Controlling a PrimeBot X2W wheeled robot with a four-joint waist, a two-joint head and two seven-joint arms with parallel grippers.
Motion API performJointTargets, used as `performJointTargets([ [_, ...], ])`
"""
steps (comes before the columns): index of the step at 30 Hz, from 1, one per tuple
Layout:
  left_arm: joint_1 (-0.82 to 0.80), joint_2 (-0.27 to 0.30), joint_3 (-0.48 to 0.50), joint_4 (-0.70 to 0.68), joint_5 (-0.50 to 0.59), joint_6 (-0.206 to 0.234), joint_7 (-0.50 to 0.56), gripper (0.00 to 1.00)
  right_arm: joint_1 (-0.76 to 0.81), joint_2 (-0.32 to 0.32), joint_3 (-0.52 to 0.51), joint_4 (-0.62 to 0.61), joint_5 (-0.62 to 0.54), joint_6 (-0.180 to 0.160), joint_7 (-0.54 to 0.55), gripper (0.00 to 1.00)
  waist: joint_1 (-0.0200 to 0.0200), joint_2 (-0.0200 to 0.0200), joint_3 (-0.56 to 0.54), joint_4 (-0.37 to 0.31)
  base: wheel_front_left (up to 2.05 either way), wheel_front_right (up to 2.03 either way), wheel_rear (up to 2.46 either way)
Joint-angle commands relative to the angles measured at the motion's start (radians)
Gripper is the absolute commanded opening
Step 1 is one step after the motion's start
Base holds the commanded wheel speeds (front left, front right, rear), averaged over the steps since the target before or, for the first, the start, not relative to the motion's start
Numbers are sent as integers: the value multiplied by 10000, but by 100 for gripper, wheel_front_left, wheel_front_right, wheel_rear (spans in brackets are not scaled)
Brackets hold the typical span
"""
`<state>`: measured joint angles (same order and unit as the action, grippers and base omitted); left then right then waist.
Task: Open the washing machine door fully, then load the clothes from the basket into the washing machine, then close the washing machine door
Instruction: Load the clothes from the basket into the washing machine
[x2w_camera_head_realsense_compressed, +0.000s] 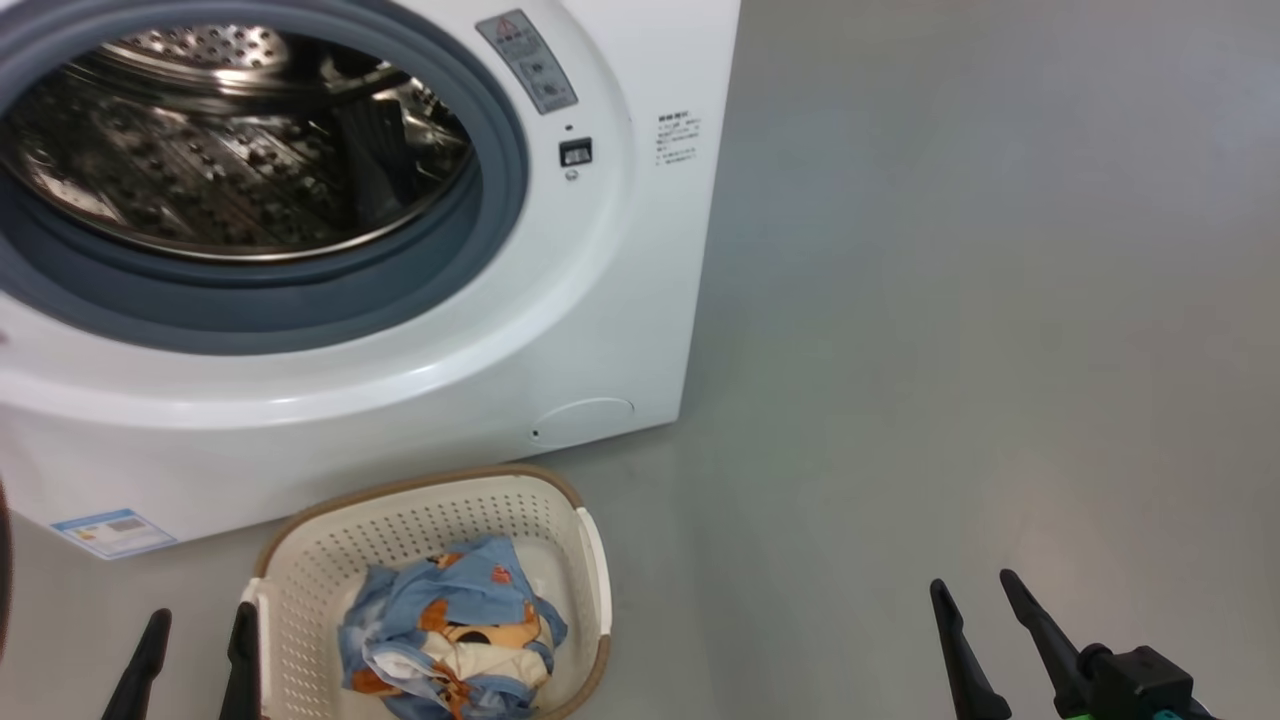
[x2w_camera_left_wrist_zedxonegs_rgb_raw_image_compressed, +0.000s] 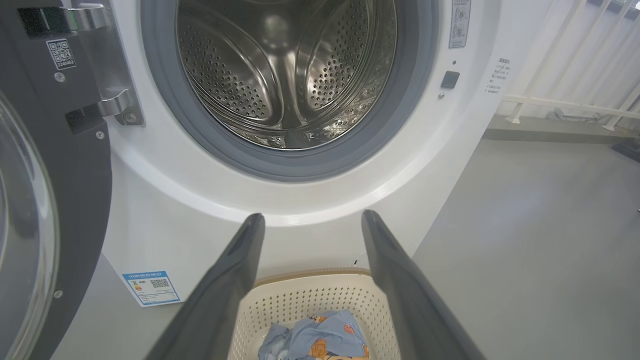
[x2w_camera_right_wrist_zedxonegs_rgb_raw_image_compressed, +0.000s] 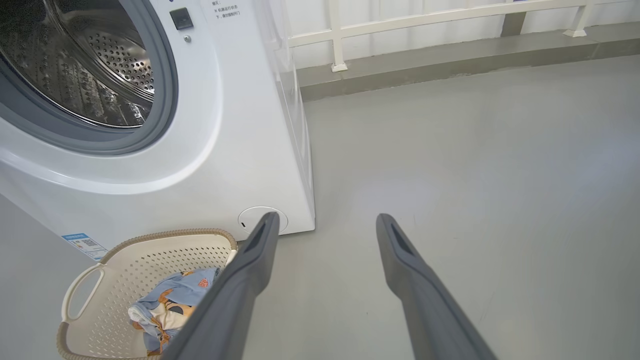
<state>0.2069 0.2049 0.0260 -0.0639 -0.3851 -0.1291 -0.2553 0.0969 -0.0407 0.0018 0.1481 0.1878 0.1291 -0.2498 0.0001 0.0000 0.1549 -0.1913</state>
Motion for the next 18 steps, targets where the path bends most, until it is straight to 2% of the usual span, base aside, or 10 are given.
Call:
performJointTargets([
  [1,-335,247,288,-122,-125,-15,-65,100,-363,-95,314,-237,127,16,-120,100,-1,0,276,-208,0,0,0],
  [9,-855,787,-186,539,-498,-15,-65,100,-624,-95,589,-257,392,16,-120,100,-1,0,1063,-726,0,0,0],
  [18,-1712,1008,-760,1385,-674,-13,96,100,-940,-95,873,-323,750,16,-120,100,-1,0,1855,-1189,0,0,0],
])
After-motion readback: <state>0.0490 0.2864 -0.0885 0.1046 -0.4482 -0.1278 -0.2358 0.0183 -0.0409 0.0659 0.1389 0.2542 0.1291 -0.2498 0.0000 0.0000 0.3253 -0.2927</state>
